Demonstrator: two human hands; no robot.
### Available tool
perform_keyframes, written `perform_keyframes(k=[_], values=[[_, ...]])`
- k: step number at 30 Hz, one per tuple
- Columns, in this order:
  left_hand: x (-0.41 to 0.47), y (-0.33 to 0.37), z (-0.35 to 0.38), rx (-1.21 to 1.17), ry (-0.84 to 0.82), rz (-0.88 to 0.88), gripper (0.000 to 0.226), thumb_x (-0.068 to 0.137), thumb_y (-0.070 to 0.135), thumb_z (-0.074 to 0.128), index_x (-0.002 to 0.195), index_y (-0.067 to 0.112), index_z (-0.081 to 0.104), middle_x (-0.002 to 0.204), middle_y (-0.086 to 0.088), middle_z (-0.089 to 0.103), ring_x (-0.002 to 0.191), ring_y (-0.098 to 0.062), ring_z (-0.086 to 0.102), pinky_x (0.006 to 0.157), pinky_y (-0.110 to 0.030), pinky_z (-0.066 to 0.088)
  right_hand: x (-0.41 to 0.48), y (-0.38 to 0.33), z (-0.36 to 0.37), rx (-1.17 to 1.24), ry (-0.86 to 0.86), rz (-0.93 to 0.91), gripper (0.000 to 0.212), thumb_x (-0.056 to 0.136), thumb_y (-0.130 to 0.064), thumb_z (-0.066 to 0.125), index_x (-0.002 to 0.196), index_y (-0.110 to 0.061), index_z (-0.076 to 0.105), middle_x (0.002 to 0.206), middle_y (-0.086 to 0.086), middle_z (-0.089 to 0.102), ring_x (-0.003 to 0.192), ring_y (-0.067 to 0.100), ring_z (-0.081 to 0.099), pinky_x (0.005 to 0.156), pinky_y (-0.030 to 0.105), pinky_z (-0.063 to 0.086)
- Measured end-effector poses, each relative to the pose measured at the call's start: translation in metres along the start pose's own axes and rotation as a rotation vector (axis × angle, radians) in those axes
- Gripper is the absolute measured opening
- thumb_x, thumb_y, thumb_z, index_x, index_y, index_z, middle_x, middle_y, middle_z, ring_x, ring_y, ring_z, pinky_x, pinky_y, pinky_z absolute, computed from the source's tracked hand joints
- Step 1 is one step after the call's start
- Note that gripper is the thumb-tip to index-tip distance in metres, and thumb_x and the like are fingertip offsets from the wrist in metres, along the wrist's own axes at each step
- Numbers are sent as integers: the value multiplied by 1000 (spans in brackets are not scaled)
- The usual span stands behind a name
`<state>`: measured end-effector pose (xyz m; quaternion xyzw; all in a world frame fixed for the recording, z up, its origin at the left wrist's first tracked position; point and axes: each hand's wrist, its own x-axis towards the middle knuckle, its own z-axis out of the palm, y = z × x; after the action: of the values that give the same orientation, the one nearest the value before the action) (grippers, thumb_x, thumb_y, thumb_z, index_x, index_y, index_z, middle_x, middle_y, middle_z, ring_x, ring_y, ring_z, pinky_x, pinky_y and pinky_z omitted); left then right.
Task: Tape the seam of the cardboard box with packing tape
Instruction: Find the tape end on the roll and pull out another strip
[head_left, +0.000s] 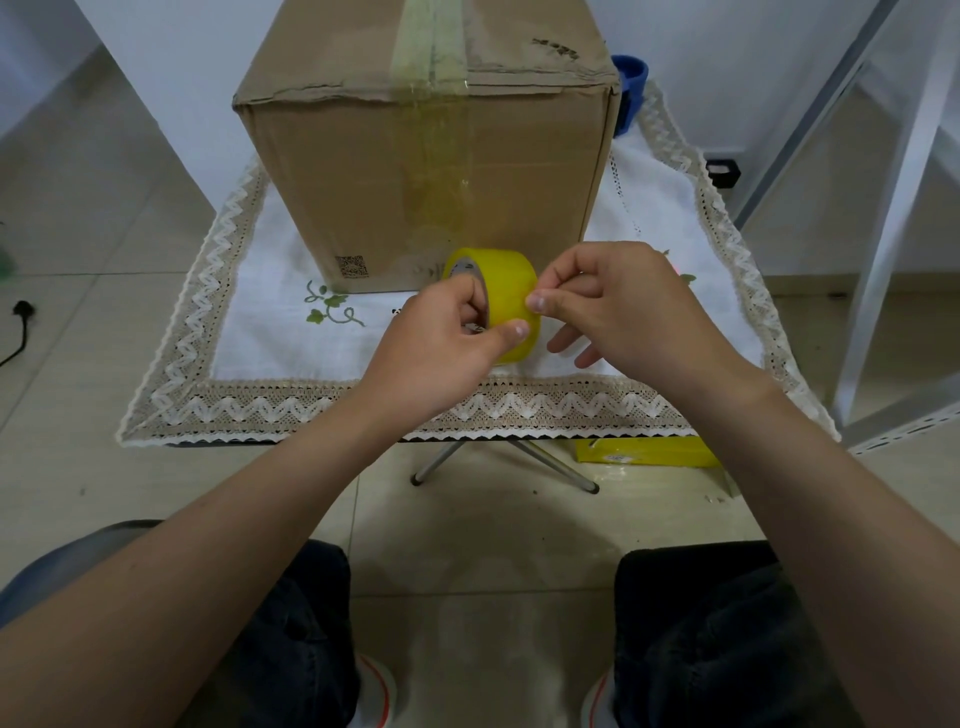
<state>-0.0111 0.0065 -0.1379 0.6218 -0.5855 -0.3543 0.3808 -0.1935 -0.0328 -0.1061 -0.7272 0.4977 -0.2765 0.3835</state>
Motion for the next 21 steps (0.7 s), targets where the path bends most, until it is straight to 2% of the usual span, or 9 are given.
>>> perform_keyframes(k=[3, 6, 9, 16, 21], values=[[-1, 2, -1, -15, 2, -2, 44, 77, 44, 72, 94, 4, 65, 88, -19, 76, 86, -42, 72, 84, -61, 57, -1, 1, 3, -22, 26, -24, 11, 95, -22, 75, 87, -20, 67, 70, -3, 77, 58, 17, 74, 57, 46, 64], [-1, 3, -2, -35, 11, -2, 43, 78, 42, 72, 94, 3, 65, 88, -21, 75, 86, -44, 70, 83, -62, 57, 0, 2, 5, -30, 63, -51, 13, 94, -25, 76, 97, -21, 63, 75, -9, 78, 54, 17, 73, 54, 41, 61], [0, 2, -1, -56, 14, -11, 44, 78, 42, 72, 95, 2, 63, 88, -24, 74, 86, -46, 69, 84, -63, 57, 0, 2, 5, -44, 69, -63, 13, 94, -26, 76, 97, -22, 64, 75, -11, 77, 53, 17, 72, 54, 44, 62], [-1, 1, 0, -49, -1, -26, 49, 73, 49, 73, 94, 7, 65, 88, -15, 77, 89, -41, 73, 87, -61, 58, 0, 3, 4, -46, 59, -67, 12, 94, -23, 76, 89, -19, 65, 71, -5, 77, 55, 17, 73, 55, 49, 62], [-4, 1, 2, -19, 1, -19, 43, 77, 45, 72, 97, 7, 65, 91, -12, 77, 89, -35, 74, 88, -60, 58, 1, 2, 2, -51, 34, -41, 13, 93, -22, 77, 86, -19, 67, 66, -1, 75, 57, 17, 74, 58, 48, 63]])
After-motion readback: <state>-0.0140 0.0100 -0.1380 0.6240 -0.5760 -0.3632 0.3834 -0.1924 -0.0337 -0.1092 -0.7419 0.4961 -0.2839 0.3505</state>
